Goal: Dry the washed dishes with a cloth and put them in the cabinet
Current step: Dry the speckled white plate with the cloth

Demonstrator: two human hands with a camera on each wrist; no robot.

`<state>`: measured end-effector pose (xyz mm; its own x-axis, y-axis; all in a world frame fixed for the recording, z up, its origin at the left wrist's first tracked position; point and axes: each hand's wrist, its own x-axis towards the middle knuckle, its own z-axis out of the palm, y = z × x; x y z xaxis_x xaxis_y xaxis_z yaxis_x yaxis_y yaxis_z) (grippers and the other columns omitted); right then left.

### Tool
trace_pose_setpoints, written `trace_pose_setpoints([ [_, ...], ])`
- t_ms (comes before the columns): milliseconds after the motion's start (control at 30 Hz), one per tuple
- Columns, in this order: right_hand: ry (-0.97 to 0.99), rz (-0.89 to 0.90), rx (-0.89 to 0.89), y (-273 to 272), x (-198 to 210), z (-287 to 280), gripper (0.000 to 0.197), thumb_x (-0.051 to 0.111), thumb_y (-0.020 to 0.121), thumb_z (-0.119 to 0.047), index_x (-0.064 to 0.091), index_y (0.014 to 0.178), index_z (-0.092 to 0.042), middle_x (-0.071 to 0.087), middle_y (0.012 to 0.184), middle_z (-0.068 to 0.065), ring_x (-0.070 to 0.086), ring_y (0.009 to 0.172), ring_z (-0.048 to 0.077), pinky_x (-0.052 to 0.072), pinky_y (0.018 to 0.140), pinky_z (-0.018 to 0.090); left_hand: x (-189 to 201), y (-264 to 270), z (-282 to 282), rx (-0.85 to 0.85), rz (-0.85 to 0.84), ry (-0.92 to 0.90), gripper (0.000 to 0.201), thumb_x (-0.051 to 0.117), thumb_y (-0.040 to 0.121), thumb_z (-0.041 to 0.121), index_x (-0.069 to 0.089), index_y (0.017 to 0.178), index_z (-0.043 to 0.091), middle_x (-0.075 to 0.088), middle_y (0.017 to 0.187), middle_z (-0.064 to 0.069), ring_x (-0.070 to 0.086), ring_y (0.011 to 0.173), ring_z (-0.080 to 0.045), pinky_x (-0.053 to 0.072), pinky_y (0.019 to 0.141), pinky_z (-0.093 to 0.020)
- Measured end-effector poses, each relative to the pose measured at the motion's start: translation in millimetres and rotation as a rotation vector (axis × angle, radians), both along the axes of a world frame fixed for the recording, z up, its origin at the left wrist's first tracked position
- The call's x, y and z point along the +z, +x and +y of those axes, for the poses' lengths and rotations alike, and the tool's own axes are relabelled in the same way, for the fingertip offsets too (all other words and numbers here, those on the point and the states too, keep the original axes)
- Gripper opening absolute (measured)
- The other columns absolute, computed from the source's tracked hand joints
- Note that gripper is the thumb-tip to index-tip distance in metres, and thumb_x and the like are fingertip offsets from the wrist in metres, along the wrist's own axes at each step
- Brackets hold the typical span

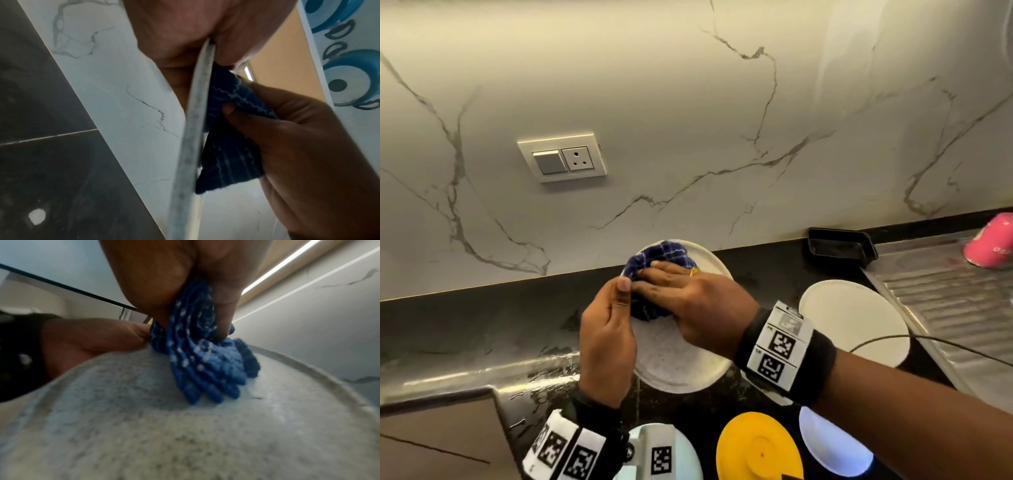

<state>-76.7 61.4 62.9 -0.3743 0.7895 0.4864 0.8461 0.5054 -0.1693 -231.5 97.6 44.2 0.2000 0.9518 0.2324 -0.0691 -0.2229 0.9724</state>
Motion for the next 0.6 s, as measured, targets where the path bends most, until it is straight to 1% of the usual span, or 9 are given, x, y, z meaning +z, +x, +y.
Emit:
trace_pose_setpoints([
  [100, 0.004, 0.111, -0.178, 13, 9, 6, 0.053, 0.058, 0.083, -0.001, 0.060, 0.135, -0.013, 0.061, 0.137, 0.007, 0.063, 0.119, 0.029, 0.053, 0.097, 0.040, 1, 0, -1, 0.032, 0.090, 0.111, 0.031, 0.043, 0.106, 0.031, 0.069, 0.108, 0.014, 0.071, 0.095, -0.009, 0.067, 0.090, -0.029, 0.057, 0.079, -0.042],
  [167, -0.069, 0.188, -0.330, 22, 10, 7, 0.052, 0.052, 0.086, -0.006, 0.058, 0.137, -0.017, 0.061, 0.137, 0.003, 0.064, 0.114, 0.031, 0.056, 0.090, 0.042, 0, 1, -1, 0.096, 0.152, 0.200, 0.034, 0.042, 0.108, 0.035, 0.067, 0.099, 0.013, 0.063, 0.081, -0.014, 0.058, 0.075, -0.032, 0.052, 0.065, -0.045],
  [200, -0.136, 0.211, -0.414, 26, 7, 5, 0.051, 0.052, 0.089, -0.008, 0.057, 0.139, -0.020, 0.062, 0.135, 0.003, 0.064, 0.113, 0.033, 0.056, 0.090, 0.041, -1, 1, -1, 0.135, 0.168, 0.233, 0.035, 0.042, 0.108, 0.036, 0.065, 0.096, 0.013, 0.059, 0.076, -0.012, 0.053, 0.069, -0.029, 0.049, 0.061, -0.043],
  [267, -0.269, 0.201, -0.567, 31, -2, -4, 0.045, 0.051, 0.092, -0.015, 0.056, 0.137, -0.024, 0.067, 0.123, 0.006, 0.063, 0.108, 0.034, 0.052, 0.087, 0.039, -4, 3, -2, 0.204, 0.146, 0.247, 0.033, 0.042, 0.108, 0.034, 0.064, 0.095, 0.014, 0.057, 0.070, 0.003, 0.052, 0.064, -0.012, 0.046, 0.056, -0.025],
  [333, -0.384, 0.187, -0.639, 29, -12, -15, 0.039, 0.048, 0.095, -0.019, 0.056, 0.133, -0.024, 0.068, 0.116, 0.006, 0.063, 0.105, 0.032, 0.051, 0.087, 0.038, -7, 5, -3, 0.251, 0.114, 0.218, 0.031, 0.042, 0.105, 0.035, 0.066, 0.102, 0.015, 0.063, 0.078, 0.007, 0.059, 0.072, -0.004, 0.048, 0.063, -0.015],
  [433, -0.446, 0.237, -0.663, 27, -14, -22, 0.039, 0.048, 0.096, -0.021, 0.056, 0.134, -0.025, 0.068, 0.120, 0.008, 0.063, 0.109, 0.033, 0.052, 0.091, 0.040, -14, 5, -4, 0.186, 0.129, 0.132, 0.036, 0.041, 0.103, 0.040, 0.067, 0.105, 0.015, 0.068, 0.085, -0.002, 0.065, 0.079, -0.013, 0.055, 0.068, -0.030],
  [500, -0.392, 0.273, -0.663, 30, -9, -18, 0.041, 0.049, 0.096, -0.019, 0.057, 0.135, -0.026, 0.068, 0.121, 0.008, 0.062, 0.109, 0.032, 0.050, 0.090, 0.038, -13, 6, -6, 0.098, 0.168, 0.125, 0.036, 0.041, 0.103, 0.041, 0.065, 0.100, 0.015, 0.064, 0.085, -0.017, 0.060, 0.080, -0.035, 0.053, 0.067, -0.051],
  [533, -0.348, 0.293, -0.641, 30, -4, -15, 0.042, 0.050, 0.095, -0.017, 0.057, 0.136, -0.026, 0.068, 0.123, 0.007, 0.061, 0.110, 0.032, 0.049, 0.091, 0.037, -11, 6, -8, 0.059, 0.191, 0.127, 0.035, 0.041, 0.103, 0.040, 0.065, 0.099, 0.016, 0.062, 0.086, -0.020, 0.058, 0.081, -0.040, 0.052, 0.069, -0.057],
  [600, -0.246, 0.348, -0.519, 25, 5, -10, 0.045, 0.053, 0.093, -0.012, 0.058, 0.137, -0.022, 0.067, 0.128, 0.005, 0.061, 0.114, 0.030, 0.048, 0.094, 0.035, -5, 10, -10, 0.010, 0.215, 0.128, 0.033, 0.040, 0.103, 0.042, 0.067, 0.097, 0.024, 0.064, 0.083, -0.014, 0.058, 0.080, -0.038, 0.052, 0.070, -0.056],
])
